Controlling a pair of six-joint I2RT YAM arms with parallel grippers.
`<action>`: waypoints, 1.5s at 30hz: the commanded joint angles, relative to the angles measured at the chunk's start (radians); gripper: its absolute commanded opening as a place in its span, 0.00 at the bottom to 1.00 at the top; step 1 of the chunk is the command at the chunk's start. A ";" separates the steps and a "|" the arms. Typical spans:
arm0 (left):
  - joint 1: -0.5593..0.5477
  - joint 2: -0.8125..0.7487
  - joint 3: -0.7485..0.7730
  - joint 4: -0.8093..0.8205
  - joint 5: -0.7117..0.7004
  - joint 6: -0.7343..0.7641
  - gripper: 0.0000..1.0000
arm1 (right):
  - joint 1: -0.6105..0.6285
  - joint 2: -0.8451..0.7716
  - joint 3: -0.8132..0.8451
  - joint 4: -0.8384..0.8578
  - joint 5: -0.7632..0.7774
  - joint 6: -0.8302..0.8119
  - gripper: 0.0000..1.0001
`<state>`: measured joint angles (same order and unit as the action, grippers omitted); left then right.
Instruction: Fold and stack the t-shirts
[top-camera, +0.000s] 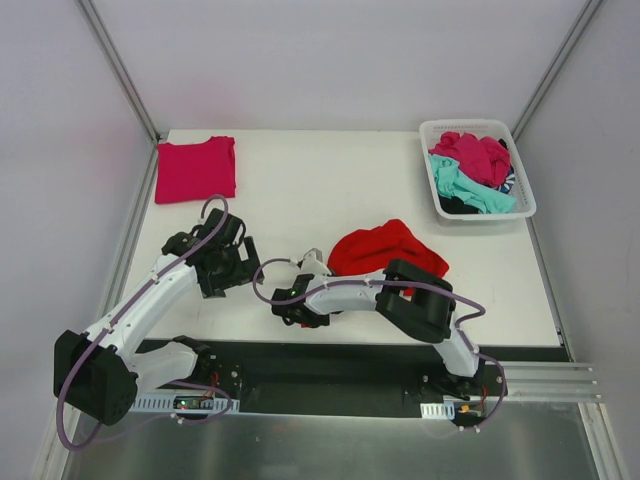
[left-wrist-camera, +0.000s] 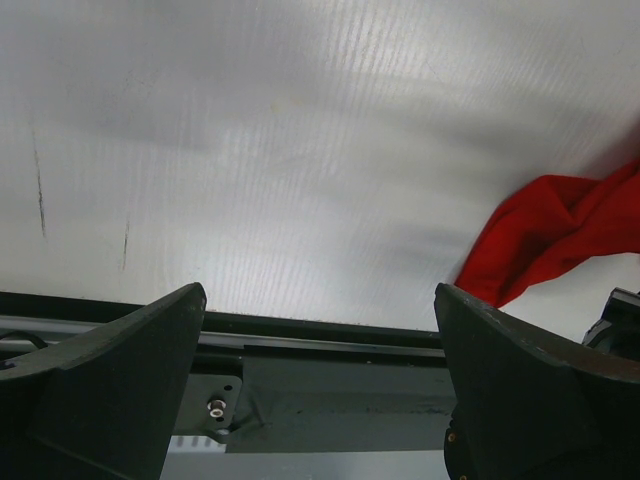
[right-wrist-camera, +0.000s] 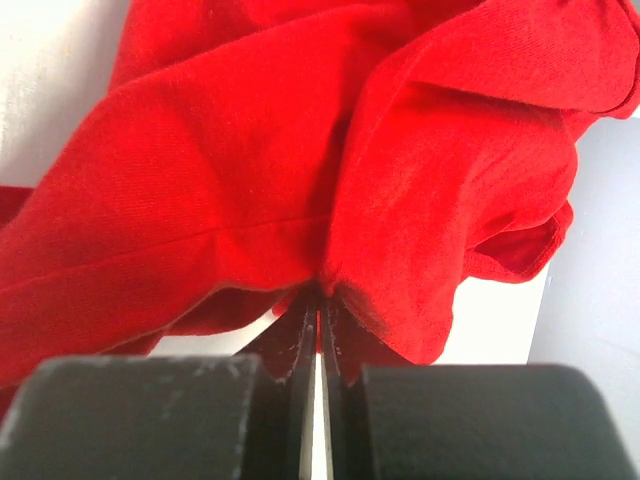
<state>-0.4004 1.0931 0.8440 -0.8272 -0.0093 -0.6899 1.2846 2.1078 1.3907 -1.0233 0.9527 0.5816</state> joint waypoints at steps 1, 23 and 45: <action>-0.014 0.005 0.012 -0.007 0.006 -0.003 0.99 | -0.005 -0.019 -0.009 -0.046 0.029 -0.003 0.01; -0.248 0.141 0.062 0.063 -0.046 -0.138 0.99 | -0.116 -0.408 0.351 -0.393 0.130 -0.183 0.01; -0.396 0.321 0.221 0.082 -0.061 -0.188 0.99 | -0.565 -0.672 0.551 -0.357 0.238 -0.543 0.01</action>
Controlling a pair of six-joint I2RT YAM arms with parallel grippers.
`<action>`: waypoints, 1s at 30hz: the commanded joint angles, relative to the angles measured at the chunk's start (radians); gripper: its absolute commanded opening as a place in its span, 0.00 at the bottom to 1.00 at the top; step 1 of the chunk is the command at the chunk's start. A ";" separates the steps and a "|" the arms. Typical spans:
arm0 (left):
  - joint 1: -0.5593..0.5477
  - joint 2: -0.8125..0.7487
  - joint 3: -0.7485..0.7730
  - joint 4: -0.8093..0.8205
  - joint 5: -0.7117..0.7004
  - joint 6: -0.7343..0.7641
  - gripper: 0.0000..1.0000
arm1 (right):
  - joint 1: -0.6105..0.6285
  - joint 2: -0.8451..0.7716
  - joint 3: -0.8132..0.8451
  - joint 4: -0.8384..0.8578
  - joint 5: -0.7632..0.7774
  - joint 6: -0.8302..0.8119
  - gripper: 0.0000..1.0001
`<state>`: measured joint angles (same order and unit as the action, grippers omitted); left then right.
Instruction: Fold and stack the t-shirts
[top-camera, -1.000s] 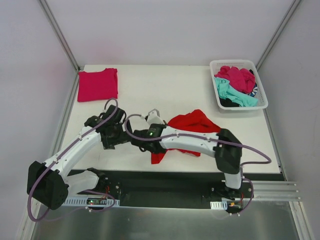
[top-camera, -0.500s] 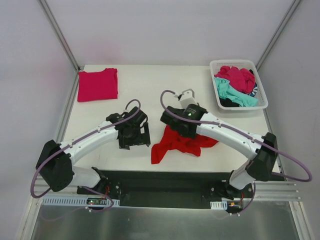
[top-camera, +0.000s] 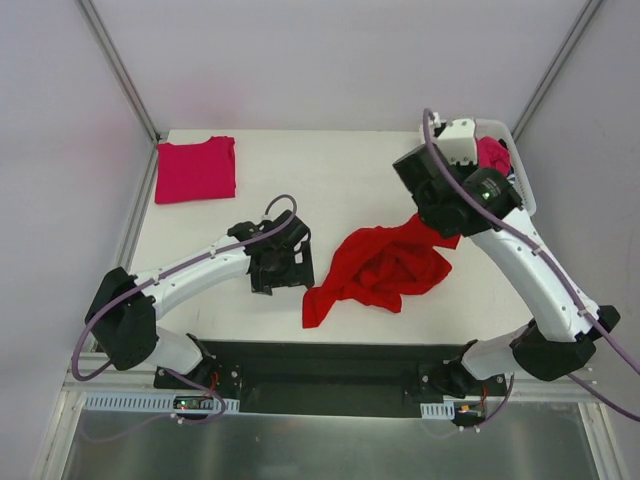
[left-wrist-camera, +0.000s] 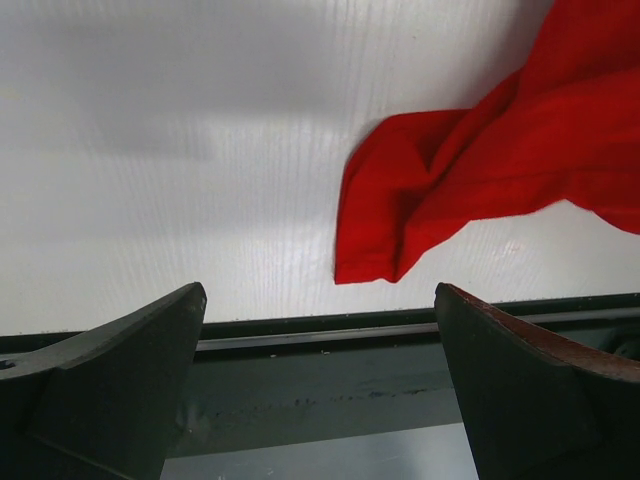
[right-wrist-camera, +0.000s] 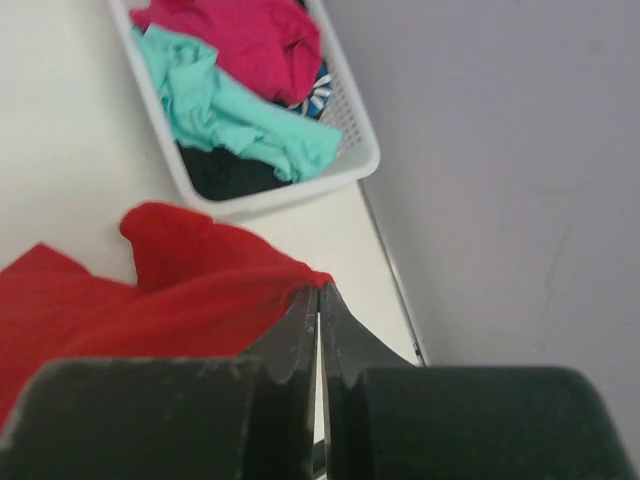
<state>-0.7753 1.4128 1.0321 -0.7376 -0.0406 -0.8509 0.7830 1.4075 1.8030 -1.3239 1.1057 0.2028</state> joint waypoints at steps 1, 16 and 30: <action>-0.022 -0.002 0.031 -0.008 -0.030 -0.030 0.99 | -0.080 0.030 0.165 -0.049 0.085 -0.183 0.01; -0.050 -0.008 0.029 -0.003 -0.036 -0.049 0.99 | -0.243 -0.060 0.113 0.066 0.057 -0.263 0.01; -0.239 0.083 0.040 -0.052 -0.287 -0.090 0.98 | -0.223 -0.088 -0.083 0.069 -0.066 -0.206 0.01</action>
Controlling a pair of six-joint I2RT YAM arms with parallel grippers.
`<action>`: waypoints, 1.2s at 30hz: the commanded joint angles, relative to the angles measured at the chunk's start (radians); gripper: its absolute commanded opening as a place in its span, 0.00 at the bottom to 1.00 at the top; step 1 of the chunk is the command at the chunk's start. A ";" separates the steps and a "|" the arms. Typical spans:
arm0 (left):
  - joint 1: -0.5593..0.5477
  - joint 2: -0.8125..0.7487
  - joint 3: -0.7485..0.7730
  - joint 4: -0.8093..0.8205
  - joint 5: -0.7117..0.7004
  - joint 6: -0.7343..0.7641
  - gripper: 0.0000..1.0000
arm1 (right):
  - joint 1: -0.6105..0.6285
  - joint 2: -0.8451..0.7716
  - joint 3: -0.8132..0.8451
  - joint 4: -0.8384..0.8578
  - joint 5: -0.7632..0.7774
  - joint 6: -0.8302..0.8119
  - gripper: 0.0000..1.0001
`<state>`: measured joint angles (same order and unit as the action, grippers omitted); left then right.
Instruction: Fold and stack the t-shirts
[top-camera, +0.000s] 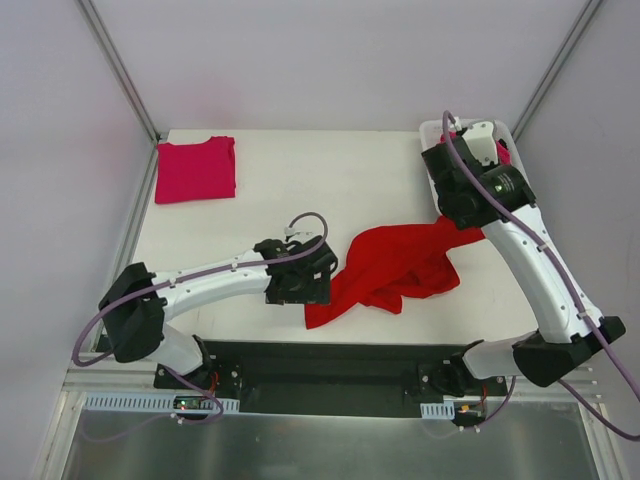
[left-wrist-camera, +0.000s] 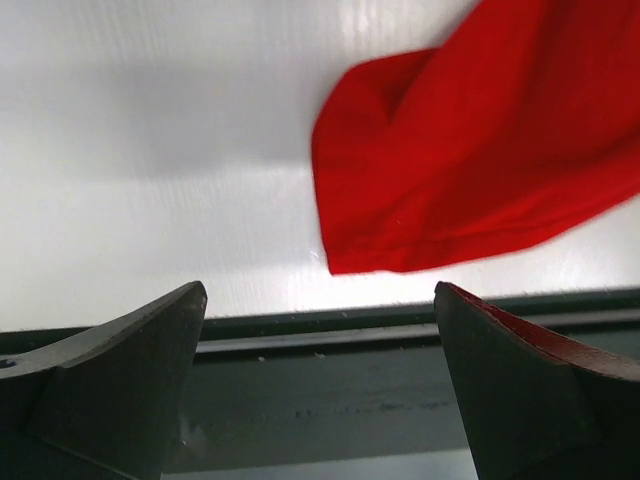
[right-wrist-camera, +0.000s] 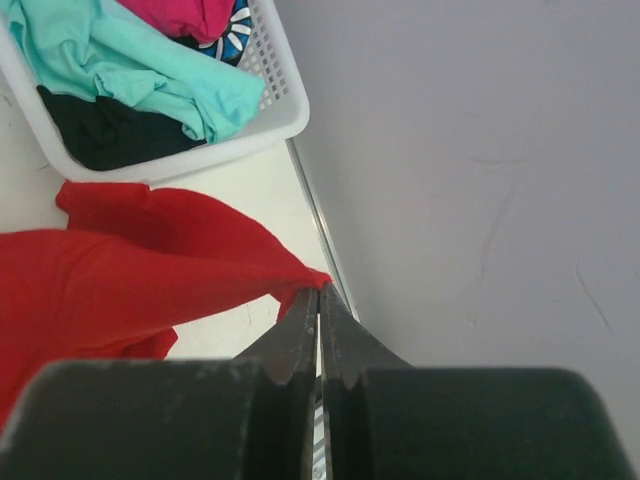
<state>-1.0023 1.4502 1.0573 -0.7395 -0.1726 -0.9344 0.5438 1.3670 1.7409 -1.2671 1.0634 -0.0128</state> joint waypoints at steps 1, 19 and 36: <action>-0.025 0.045 0.015 -0.061 -0.207 -0.003 0.98 | 0.018 -0.051 -0.026 0.012 -0.028 0.010 0.01; -0.298 0.121 0.043 -0.138 -0.445 0.055 0.96 | 0.027 -0.103 -0.133 0.045 -0.092 0.008 0.01; -0.392 0.216 -0.025 0.066 -0.380 0.063 0.86 | 0.044 -0.109 -0.116 0.026 -0.097 0.010 0.01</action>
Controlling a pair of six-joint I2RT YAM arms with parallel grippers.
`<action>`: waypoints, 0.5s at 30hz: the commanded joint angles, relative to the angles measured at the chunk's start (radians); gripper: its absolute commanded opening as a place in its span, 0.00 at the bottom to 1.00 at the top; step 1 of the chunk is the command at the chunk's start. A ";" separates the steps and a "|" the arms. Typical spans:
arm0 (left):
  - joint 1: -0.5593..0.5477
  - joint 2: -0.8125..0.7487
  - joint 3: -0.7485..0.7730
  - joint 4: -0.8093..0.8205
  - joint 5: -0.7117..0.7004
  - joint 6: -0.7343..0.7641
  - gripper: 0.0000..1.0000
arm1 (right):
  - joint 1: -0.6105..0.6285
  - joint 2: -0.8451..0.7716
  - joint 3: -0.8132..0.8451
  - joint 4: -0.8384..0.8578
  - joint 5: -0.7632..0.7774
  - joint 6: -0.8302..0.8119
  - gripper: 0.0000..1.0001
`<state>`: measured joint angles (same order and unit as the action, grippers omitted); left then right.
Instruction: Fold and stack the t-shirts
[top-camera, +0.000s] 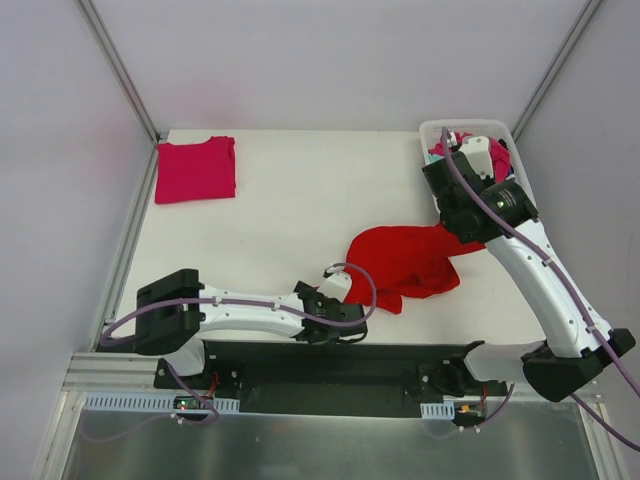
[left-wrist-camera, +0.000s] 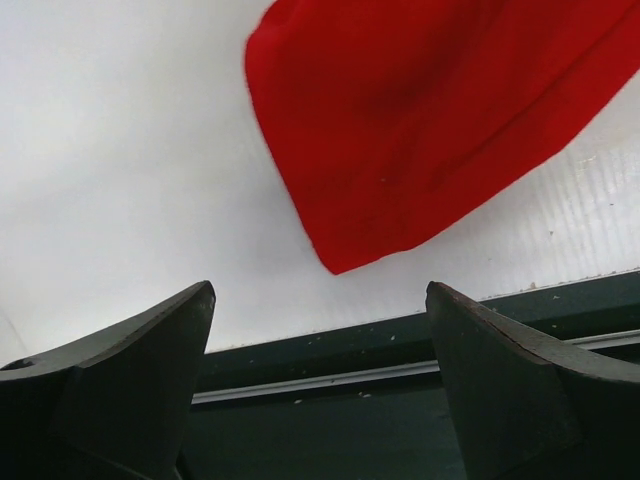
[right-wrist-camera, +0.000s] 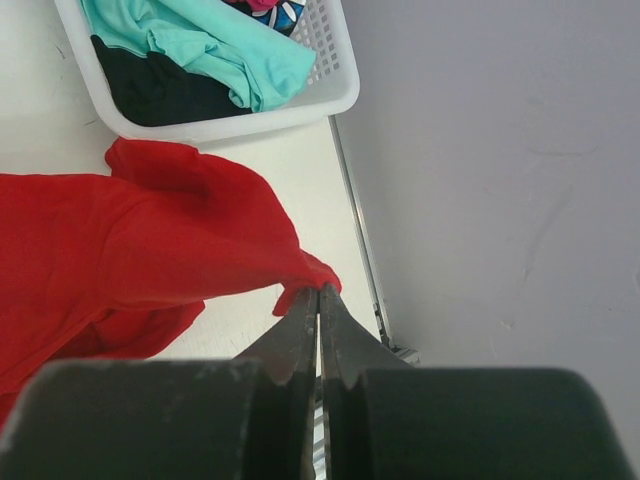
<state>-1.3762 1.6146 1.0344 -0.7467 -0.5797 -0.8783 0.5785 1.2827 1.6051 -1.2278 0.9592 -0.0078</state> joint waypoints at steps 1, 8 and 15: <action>-0.020 0.060 0.009 0.087 0.035 0.012 0.85 | 0.009 -0.025 0.018 -0.015 0.010 0.005 0.01; -0.026 0.114 0.004 0.128 0.050 0.024 0.80 | 0.015 -0.039 0.016 -0.019 0.010 0.003 0.01; -0.023 0.099 0.007 0.132 0.035 0.029 0.73 | 0.026 -0.043 0.009 -0.022 0.007 0.003 0.01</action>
<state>-1.3888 1.7172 1.0351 -0.6189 -0.5331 -0.8646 0.5930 1.2701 1.6051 -1.2304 0.9592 -0.0078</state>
